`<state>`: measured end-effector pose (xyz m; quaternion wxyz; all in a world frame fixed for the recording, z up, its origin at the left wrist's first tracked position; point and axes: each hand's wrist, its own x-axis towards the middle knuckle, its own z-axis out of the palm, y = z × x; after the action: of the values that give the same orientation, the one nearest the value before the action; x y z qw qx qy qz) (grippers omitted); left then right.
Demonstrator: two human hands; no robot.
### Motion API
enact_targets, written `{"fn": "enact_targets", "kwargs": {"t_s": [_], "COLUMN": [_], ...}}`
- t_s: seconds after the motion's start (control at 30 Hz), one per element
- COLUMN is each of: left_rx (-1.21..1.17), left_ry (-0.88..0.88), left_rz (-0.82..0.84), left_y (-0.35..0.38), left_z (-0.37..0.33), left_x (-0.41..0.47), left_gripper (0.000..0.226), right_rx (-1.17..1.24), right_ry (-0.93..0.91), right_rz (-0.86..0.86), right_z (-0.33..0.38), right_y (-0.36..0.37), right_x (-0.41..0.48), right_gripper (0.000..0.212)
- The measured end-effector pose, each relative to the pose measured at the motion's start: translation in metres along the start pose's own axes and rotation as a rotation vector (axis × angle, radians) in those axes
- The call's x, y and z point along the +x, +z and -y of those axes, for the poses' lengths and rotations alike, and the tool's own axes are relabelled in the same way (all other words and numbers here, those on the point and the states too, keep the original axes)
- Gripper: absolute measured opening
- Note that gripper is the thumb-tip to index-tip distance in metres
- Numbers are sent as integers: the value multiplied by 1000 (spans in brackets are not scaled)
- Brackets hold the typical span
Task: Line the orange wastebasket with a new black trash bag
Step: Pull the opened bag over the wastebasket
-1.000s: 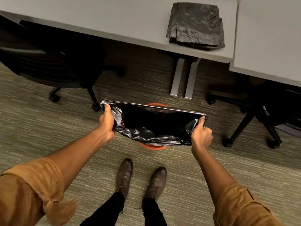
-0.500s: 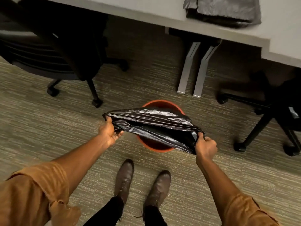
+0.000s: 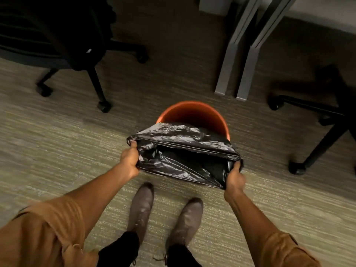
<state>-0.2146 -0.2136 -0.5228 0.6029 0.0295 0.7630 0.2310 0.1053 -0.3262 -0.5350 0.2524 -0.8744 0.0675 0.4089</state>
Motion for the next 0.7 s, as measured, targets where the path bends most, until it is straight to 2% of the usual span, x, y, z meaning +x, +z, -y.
{"fn": "enact_targets", "kwargs": {"t_s": [0.07,0.2,0.3,0.53,0.63,0.7], "left_rx": [121,587,858,956,1000,944], "left_ry": [56,246,400,613,640,619], "left_rz": [-33,-95,-97,-126,-198,-234], "left_y": [-1,-13,-18,0,12,22], "left_z": [7,15,17,5,-7,-16], "left_x": [8,23,41,69,75,77], "left_gripper": [57,88,90,69,61,56], "right_rx": [20,110,102,28,-48,-103], "right_ry": [-24,-28,-54,-99,-110,-111], "right_rz": [36,89,77,50,-4,-38], "right_z": [-6,-13,-15,-17,-9,0], "right_y": [5,7,9,12,12,12], "right_x": [6,17,27,63,78,86], "right_gripper": [74,58,52,46,47,51]}}
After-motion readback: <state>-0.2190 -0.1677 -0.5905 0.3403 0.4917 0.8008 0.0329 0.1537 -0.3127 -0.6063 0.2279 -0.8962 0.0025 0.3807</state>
